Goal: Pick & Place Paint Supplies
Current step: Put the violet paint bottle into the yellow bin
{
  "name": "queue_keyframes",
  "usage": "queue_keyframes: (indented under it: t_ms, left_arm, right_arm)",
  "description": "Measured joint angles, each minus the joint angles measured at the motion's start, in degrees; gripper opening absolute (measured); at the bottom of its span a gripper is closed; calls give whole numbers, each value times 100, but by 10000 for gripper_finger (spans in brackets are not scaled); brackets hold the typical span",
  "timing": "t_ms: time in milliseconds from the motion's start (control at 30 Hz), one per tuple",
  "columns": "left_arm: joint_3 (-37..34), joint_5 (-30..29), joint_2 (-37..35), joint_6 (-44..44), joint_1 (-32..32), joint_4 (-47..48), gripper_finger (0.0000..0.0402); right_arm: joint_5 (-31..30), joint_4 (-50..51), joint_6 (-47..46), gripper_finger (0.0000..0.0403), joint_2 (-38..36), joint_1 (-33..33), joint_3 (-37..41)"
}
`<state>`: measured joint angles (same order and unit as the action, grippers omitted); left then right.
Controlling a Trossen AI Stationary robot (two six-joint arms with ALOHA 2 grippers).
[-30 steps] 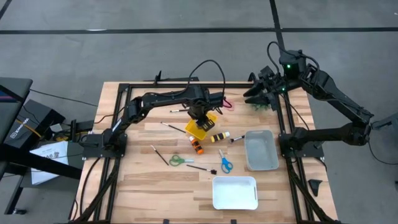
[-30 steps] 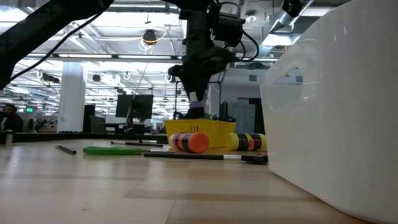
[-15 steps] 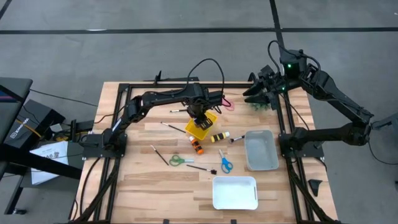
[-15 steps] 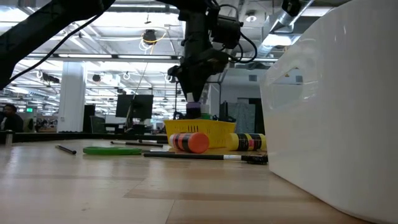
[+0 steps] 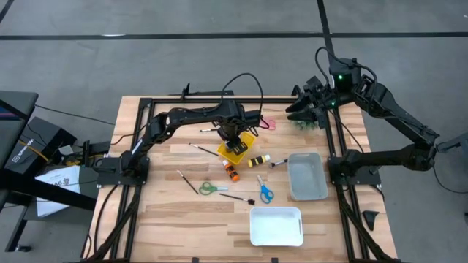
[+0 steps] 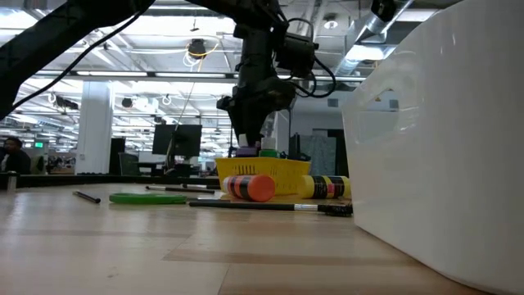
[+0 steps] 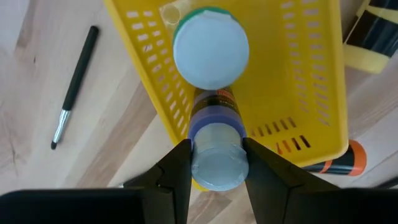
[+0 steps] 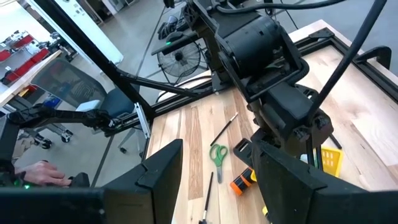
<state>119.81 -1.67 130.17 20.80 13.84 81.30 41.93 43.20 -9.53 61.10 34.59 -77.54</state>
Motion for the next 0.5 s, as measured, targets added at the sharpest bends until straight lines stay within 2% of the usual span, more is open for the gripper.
queue_keyframes:
  t_ms: [433, 500]
  left_arm:
    - [0, -131, 0, -112, 10, -93, 111]
    - [0, -146, 0, -110, 10, -93, 120]
  right_arm:
    - [-2, -56, -59, 188, 0, 0, 0]
    - [-2, -54, -64, 188, 0, 0, 0]
